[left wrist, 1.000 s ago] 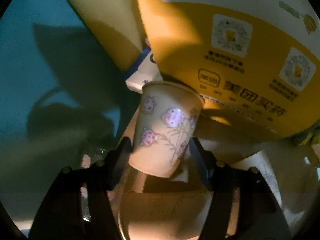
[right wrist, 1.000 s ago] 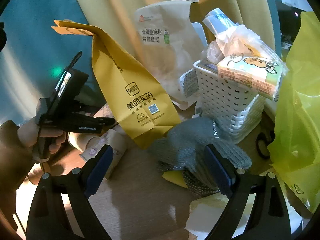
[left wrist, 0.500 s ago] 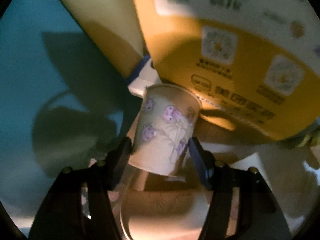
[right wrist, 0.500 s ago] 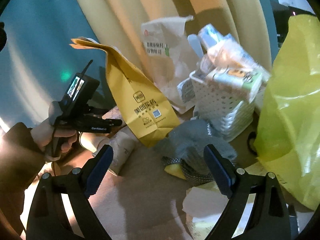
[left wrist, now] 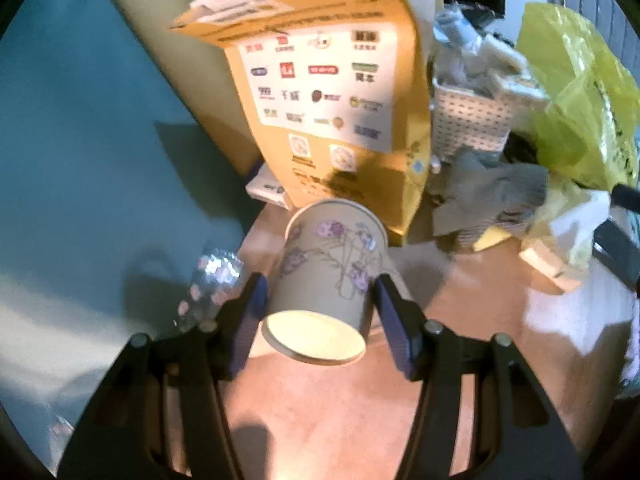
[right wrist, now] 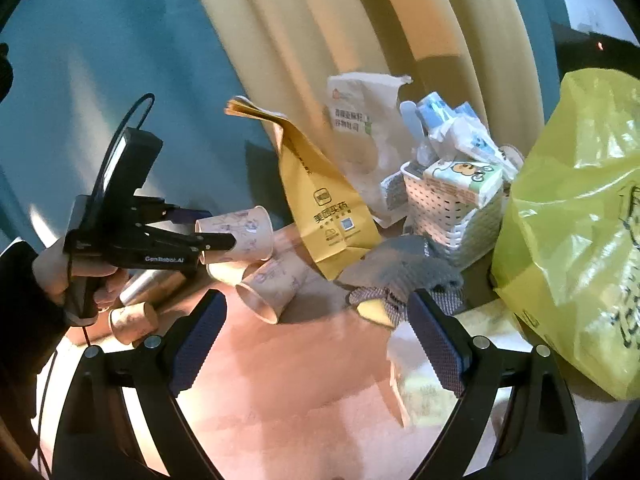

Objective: Flip cup upside down
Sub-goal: 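Carry the cup with the left gripper toward the right gripper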

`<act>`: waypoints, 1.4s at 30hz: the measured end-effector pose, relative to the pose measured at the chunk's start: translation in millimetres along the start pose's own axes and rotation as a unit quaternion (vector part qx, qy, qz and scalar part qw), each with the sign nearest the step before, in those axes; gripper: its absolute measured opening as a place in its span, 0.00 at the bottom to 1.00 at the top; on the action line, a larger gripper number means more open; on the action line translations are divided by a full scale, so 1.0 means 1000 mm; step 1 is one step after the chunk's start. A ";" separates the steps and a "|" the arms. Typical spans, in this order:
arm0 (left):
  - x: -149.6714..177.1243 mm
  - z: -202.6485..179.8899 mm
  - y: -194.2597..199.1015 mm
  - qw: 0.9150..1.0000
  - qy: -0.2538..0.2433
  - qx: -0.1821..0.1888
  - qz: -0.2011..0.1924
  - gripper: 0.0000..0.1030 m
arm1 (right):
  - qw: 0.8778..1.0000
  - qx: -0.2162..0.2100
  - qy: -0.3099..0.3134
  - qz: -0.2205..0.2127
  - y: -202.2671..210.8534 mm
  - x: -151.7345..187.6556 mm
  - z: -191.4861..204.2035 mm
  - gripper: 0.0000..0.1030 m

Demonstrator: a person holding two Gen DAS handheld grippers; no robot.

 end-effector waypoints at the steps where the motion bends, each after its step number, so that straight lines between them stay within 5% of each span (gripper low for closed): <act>1: 0.003 -0.002 0.010 1.000 0.017 0.011 -0.001 0.55 | 1.000 0.001 -0.002 0.004 0.004 0.003 0.001 0.91; 6: 0.047 -0.031 0.044 0.998 0.034 0.048 -0.007 0.55 | 1.000 0.001 0.008 0.011 0.027 0.021 0.012 0.91; 15: 0.174 -0.094 0.124 0.990 0.095 0.102 0.014 0.55 | 0.995 -0.027 0.059 0.078 0.051 0.085 0.048 0.91; 24: 0.284 -0.142 0.174 0.973 0.189 0.126 0.032 0.55 | 0.980 -0.085 0.096 0.149 0.067 0.165 0.102 0.91; 40: 0.356 -0.151 0.187 0.965 0.207 0.159 0.018 0.56 | 0.930 -0.118 0.254 0.240 0.072 0.234 0.180 0.91; 42: 0.356 -0.150 0.190 0.964 0.210 0.163 0.013 0.66 | 0.917 -0.126 0.289 0.243 0.072 0.237 0.191 0.91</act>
Point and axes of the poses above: each gripper's, at about its wrist camera, not at the fingertips, and y roughly against the way its jaws point, z to its left, x to its underside, the point moved 9 cm from there along -y, roughly the way its jaws point, and after that the axes turned 10 degrees about -x, right-handed, at the moved point
